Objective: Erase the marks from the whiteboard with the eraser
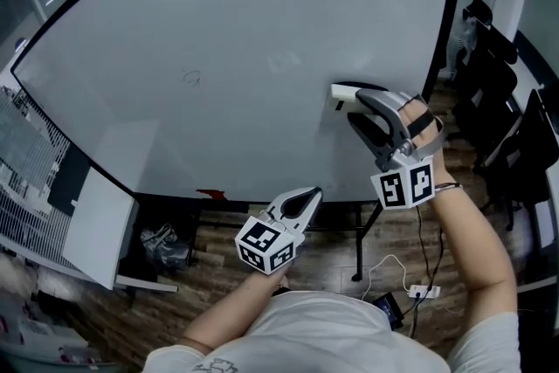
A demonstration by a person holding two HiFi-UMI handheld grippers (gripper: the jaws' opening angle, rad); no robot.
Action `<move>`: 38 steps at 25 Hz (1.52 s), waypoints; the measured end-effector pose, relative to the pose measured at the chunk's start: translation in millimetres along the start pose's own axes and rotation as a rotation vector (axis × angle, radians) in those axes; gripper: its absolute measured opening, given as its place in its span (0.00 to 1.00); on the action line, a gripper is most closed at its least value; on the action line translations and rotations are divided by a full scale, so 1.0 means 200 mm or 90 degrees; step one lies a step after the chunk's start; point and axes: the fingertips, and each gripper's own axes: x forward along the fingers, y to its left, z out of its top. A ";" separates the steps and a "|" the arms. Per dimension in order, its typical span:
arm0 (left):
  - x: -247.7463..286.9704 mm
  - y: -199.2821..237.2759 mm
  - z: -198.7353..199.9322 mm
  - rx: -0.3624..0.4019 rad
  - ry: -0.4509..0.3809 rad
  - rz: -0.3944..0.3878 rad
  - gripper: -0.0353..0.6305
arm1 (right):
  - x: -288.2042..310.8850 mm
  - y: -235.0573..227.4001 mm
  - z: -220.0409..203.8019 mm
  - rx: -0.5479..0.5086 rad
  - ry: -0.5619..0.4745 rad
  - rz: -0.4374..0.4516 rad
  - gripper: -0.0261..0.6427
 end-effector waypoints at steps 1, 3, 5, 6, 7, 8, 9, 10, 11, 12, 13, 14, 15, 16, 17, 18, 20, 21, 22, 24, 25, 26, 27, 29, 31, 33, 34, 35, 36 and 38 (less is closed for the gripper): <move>0.00 0.00 0.00 0.002 0.001 0.002 0.06 | 0.00 0.12 -0.01 0.004 0.002 0.019 0.39; -0.01 0.01 -0.01 0.003 0.004 0.005 0.06 | -0.02 0.36 -0.02 0.014 0.010 0.062 0.39; -0.01 0.02 -0.01 0.004 0.004 0.008 0.06 | -0.05 0.60 -0.06 0.018 0.019 0.106 0.39; -0.01 0.03 -0.01 0.005 0.003 0.009 0.06 | -0.06 0.71 -0.08 0.014 0.022 0.128 0.39; 0.00 0.04 -0.01 0.006 0.003 0.011 0.06 | -0.07 0.82 -0.10 0.007 0.025 0.151 0.39; 0.00 0.05 -0.01 0.007 0.003 0.013 0.06 | -0.08 0.94 -0.12 -0.002 0.026 0.176 0.39; 0.00 0.05 -0.01 0.008 0.005 0.014 0.06 | -0.10 1.06 -0.14 -0.012 0.027 0.202 0.39; 0.00 0.05 -0.01 0.008 0.006 0.016 0.06 | -0.12 1.17 -0.16 -0.023 0.028 0.229 0.39; 0.00 0.05 -0.01 0.008 0.008 0.017 0.06 | -0.14 1.27 -0.18 -0.032 0.029 0.253 0.39; 0.01 0.05 -0.02 0.007 0.009 0.017 0.06 | -0.16 1.36 -0.20 -0.039 0.031 0.274 0.39; 0.01 0.05 -0.02 0.005 0.011 0.017 0.06 | -0.17 1.43 -0.22 -0.045 0.033 0.288 0.39; 0.01 0.04 -0.02 0.004 0.011 0.017 0.06 | -0.18 1.47 -0.23 -0.050 0.034 0.295 0.39; 0.01 0.04 -0.02 0.003 0.012 0.016 0.06 | -0.19 1.48 -0.23 -0.054 0.032 0.297 0.39; 0.01 0.04 -0.02 0.004 0.012 0.016 0.06 | -0.19 1.49 -0.23 -0.057 0.030 0.296 0.39; 0.01 0.04 -0.02 0.005 0.012 0.017 0.06 | -0.18 1.49 -0.23 -0.061 0.030 0.298 0.39; 0.01 0.05 -0.02 0.006 0.012 0.019 0.06 | -0.18 1.48 -0.23 -0.065 0.032 0.300 0.39; 0.00 0.07 -0.02 0.005 0.010 0.025 0.06 | -0.17 1.41 -0.22 -0.071 0.024 0.289 0.39; -0.01 0.07 -0.02 0.004 0.009 0.026 0.06 | -0.16 1.35 -0.20 -0.068 0.016 0.275 0.39; -0.01 0.08 -0.02 0.002 0.009 0.027 0.06 | -0.15 1.28 -0.18 -0.062 0.010 0.260 0.39; -0.02 0.09 -0.02 -0.001 0.008 0.028 0.06 | -0.10 1.08 -0.15 -0.053 0.002 0.225 0.39; -0.03 0.09 -0.02 -0.001 0.006 0.030 0.06 | -0.08 0.97 -0.12 -0.048 -0.003 0.207 0.39; -0.03 0.10 -0.01 -0.002 0.004 0.032 0.06 | -0.06 0.86 -0.10 -0.042 -0.007 0.189 0.39; -0.04 0.10 -0.01 -0.002 0.002 0.034 0.06 | -0.05 0.75 -0.08 -0.036 -0.011 0.172 0.39; -0.05 0.11 -0.01 -0.003 0.000 0.034 0.06 | -0.01 0.53 -0.03 -0.027 -0.016 0.145 0.39; -0.08 0.13 -0.02 -0.004 0.000 0.037 0.06 | 0.03 0.31 0.03 -0.024 -0.026 0.119 0.39; -0.09 0.14 -0.02 -0.006 -0.001 0.042 0.06 | 0.07 0.08 0.08 -0.025 -0.038 0.088 0.39; -0.10 0.14 -0.02 -0.007 -0.002 0.042 0.06 | 0.09 -0.04 0.11 -0.022 -0.041 0.070 0.39; -0.11 0.14 -0.01 -0.007 -0.004 0.042 0.06 | 0.10 -0.16 0.13 -0.016 -0.043 0.053 0.39; -0.11 0.14 0.00 -0.006 -0.007 0.041 0.06 | 0.12 -0.28 0.15 -0.008 -0.042 0.036 0.39; -0.13 0.13 0.02 -0.003 -0.013 0.040 0.06 | 0.15 -0.50 0.20 0.006 -0.042 -0.003 0.39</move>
